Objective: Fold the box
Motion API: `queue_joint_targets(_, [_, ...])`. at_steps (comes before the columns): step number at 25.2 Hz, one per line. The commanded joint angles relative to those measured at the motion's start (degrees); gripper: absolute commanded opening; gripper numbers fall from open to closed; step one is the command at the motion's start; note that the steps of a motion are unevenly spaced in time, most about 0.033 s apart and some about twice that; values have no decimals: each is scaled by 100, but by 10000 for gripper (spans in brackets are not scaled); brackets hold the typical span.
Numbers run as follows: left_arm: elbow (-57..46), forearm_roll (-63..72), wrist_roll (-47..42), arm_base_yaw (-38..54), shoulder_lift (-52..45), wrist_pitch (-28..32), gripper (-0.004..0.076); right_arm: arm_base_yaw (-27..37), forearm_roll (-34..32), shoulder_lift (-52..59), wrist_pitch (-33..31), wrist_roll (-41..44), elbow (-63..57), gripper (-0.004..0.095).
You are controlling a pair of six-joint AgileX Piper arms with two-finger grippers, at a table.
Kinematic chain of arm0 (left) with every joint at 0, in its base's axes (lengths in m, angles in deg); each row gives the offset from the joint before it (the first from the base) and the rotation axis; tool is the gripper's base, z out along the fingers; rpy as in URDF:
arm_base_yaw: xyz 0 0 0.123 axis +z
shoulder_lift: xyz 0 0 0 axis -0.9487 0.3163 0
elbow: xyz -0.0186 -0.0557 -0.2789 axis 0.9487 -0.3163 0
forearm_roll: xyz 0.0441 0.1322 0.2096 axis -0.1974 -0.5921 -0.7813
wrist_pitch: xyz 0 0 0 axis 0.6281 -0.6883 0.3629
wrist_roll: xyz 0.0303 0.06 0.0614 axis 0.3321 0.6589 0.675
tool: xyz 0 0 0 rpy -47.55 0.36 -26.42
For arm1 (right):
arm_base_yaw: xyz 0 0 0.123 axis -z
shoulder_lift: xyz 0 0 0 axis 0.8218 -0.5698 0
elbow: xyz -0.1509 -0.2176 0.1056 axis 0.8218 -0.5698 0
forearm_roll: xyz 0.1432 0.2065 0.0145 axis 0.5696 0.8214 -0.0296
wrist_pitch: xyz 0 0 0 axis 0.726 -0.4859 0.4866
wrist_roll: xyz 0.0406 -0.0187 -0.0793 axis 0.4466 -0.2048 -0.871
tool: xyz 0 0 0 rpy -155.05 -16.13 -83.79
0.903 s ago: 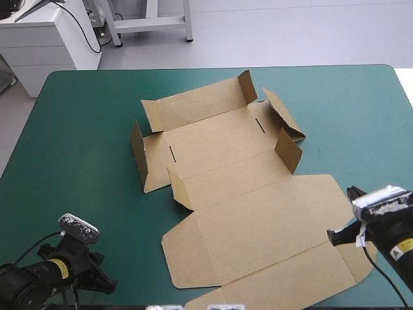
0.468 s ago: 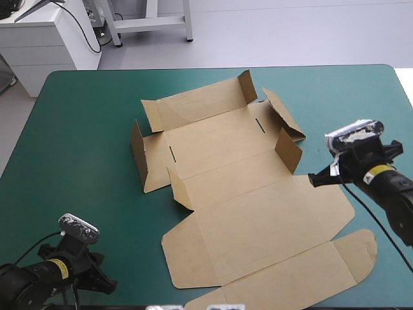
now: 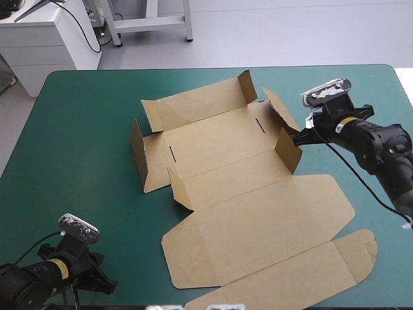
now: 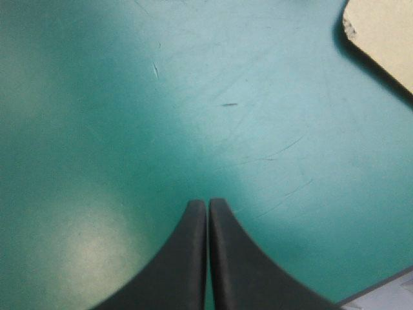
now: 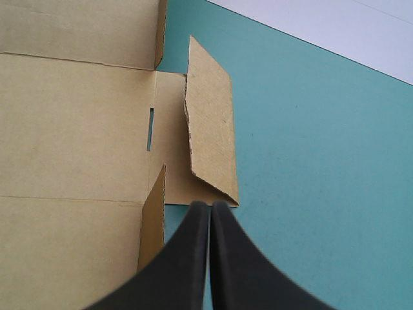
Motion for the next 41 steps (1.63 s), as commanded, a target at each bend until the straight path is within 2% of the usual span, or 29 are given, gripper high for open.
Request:
queue_joint_targets(1, [139, 18, 0, -8, 47, 241, -8, 6, -4, -210, 294, -10, 469, -2])
queue_joint_targets(7, [139, 18, 0, -8, 47, 241, -8, 6, -4, -919, -164, -10, 1142, -2])
queue_joint_targets(16, [139, 18, 0, -8, 47, 241, -8, 6, -4, -1754, -1468, -43, 2200, 15])
queue_joint_targets(19, [139, 18, 0, -8, 47, 241, -8, 6, -4, -1978, -2079, -51, 2502, 117])
queue_joint_targets(25, [139, 18, 0, -8, 47, 241, -8, 6, 39, -2184, -2756, -74, 2680, 448])
queue_joint_targets(26, [139, 18, 0, -8, 47, 241, -8, 6, 94, -2210, -2911, -86, 2680, 536])
queue_joint_targets(28, [139, 18, 0, -8, 47, 241, -8, 6, 274, -2244, -3144, -190, 2680, 632])
queue_joint_targets(33, [139, 18, 0, -8, 47, 241, -8, 6, 692, -2268, -3391, -534, 2680, 642])
queue_joint_targets(41, [139, 28, -32, -8, 47, 211, -8, 6, 728, -2694, -3430, -601, 2693, 635])
